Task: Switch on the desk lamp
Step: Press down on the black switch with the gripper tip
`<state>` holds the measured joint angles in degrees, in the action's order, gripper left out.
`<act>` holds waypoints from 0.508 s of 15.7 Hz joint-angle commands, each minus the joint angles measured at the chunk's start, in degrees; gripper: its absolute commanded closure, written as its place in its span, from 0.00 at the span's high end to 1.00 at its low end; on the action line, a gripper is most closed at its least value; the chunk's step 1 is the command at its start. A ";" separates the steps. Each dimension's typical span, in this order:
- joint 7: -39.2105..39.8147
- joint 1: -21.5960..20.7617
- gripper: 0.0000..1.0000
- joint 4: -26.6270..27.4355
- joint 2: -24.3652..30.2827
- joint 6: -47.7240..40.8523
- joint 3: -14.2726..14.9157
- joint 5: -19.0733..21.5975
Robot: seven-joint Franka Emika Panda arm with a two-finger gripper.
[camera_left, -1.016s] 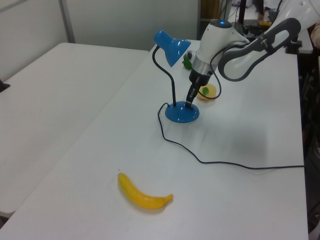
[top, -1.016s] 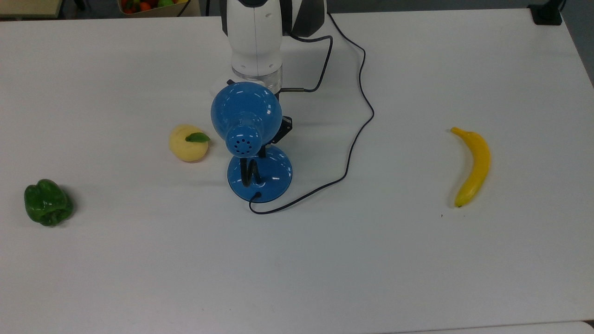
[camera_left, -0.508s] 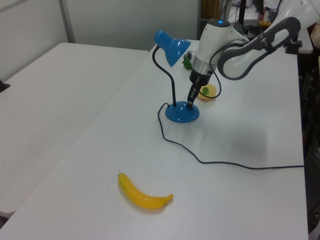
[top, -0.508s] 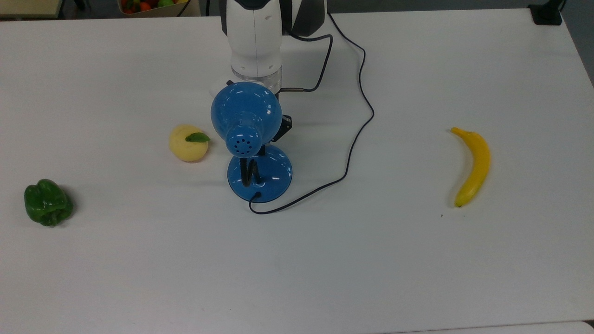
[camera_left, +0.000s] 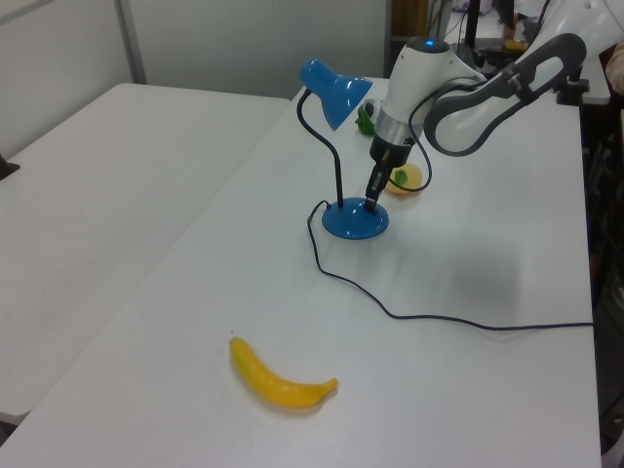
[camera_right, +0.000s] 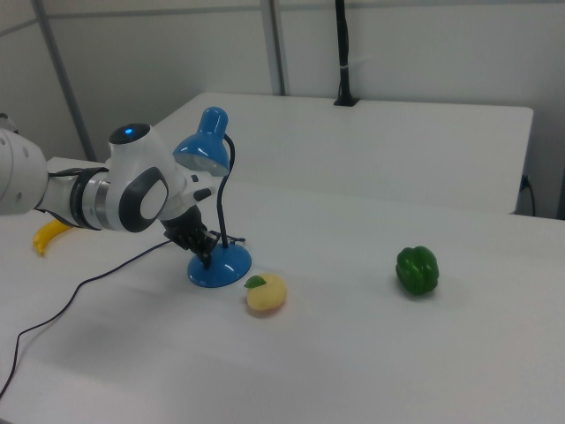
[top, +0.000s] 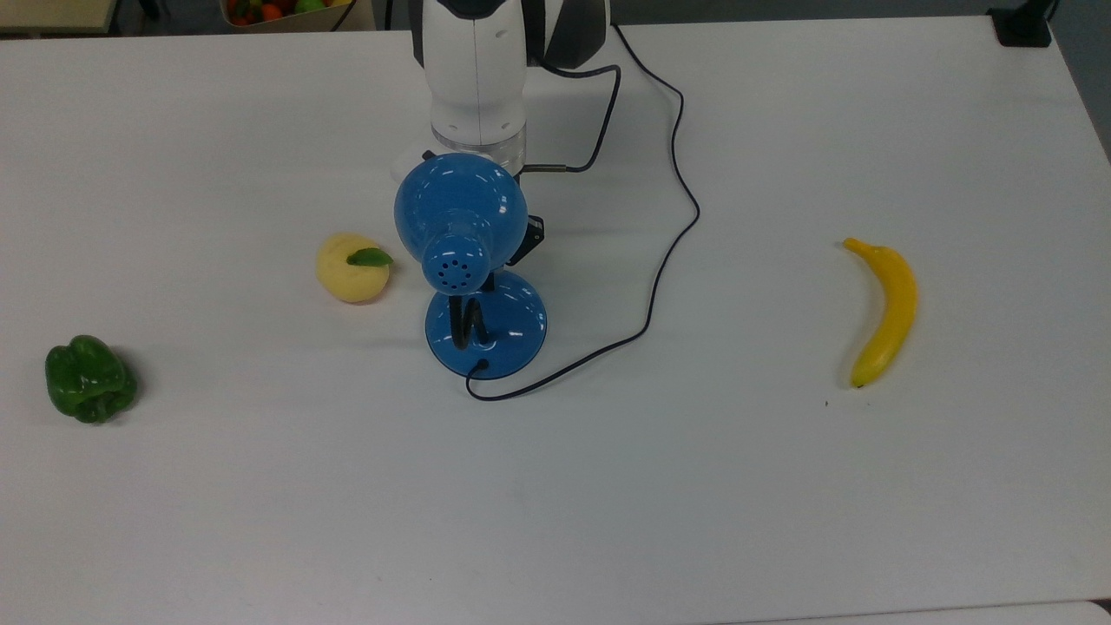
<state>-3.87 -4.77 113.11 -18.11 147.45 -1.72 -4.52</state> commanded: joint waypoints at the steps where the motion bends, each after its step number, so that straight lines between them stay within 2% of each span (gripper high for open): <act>1: -1.93 -0.24 0.00 -0.25 -0.61 -1.02 0.14 -1.46; 8: -2.28 -0.15 0.00 -0.25 -1.49 1.17 0.05 -2.43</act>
<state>-3.91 -4.84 113.08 -18.18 147.45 -1.73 -5.42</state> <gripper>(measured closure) 0.991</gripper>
